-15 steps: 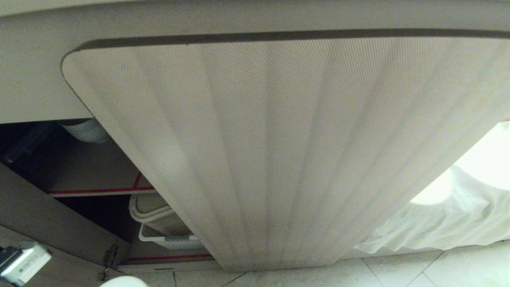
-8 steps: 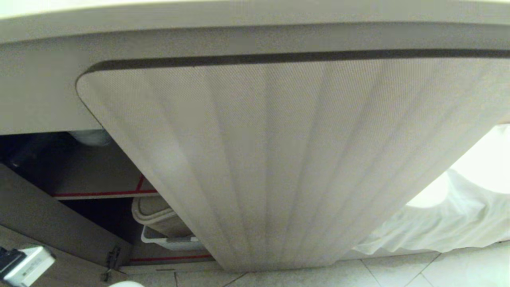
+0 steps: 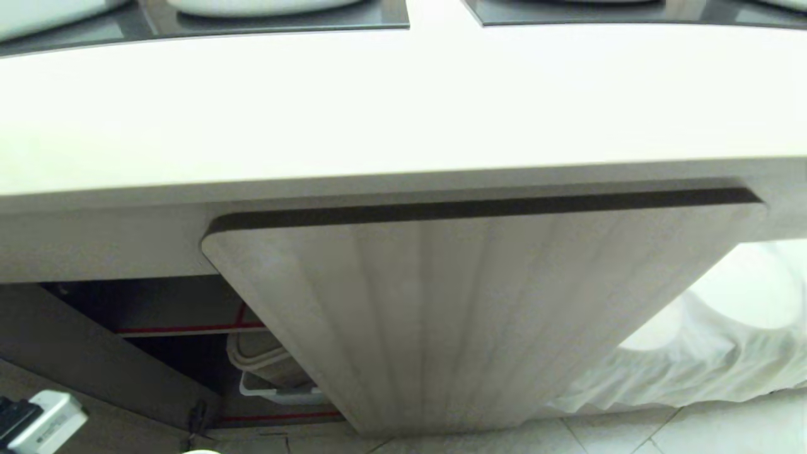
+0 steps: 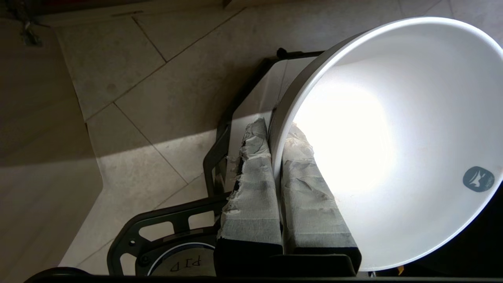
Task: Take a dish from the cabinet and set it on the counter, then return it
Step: Place it on the table
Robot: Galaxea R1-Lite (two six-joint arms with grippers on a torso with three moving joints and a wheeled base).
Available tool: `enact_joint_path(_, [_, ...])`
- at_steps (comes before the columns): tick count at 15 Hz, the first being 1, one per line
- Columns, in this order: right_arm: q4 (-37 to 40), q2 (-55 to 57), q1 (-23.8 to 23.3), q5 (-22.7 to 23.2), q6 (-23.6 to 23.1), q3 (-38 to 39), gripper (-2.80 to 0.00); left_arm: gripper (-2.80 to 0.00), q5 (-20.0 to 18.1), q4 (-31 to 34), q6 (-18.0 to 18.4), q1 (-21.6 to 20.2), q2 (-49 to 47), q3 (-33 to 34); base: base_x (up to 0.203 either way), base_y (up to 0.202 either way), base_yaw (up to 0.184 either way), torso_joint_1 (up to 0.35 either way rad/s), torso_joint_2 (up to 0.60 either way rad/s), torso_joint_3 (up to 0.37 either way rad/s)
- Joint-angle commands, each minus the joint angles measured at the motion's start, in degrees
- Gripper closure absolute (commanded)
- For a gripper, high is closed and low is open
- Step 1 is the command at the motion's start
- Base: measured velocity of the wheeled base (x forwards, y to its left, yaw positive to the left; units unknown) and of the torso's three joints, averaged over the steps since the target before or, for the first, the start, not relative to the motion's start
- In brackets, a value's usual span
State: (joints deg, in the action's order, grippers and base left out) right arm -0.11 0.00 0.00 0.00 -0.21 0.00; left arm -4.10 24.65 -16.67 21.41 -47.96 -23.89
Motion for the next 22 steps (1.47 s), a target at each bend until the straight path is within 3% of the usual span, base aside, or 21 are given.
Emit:
enact_joint_path(1, [0.0,0.0,0.1,0.0,-0.1,0.0,0.00,0.00,0.0,0.1,-0.1,0.0,0.1,0.0,0.000,0.000,0.000,0.188,-0.47,-0.276])
enact_joint_path(6, [0.0,0.0,0.0,0.0,-0.1,0.0,0.00,0.00,-0.1,0.1,-0.1,0.0,0.8,0.0,0.000,0.000,0.000,0.199,-0.48,-0.281])
enact_joint_path(10, [0.0,0.0,0.0,0.0,-0.1,0.0,0.00,0.00,-0.1,0.9,2.2,0.3,1.3,0.0,0.000,0.000,0.000,0.218,-0.49,-0.279])
enact_joint_path(22, [0.0,0.0,0.0,0.0,-0.1,0.0,0.00,0.00,0.0,1.0,2.3,0.3,2.1,0.4,0.000,0.000,0.000,0.258,-0.55,-0.297])
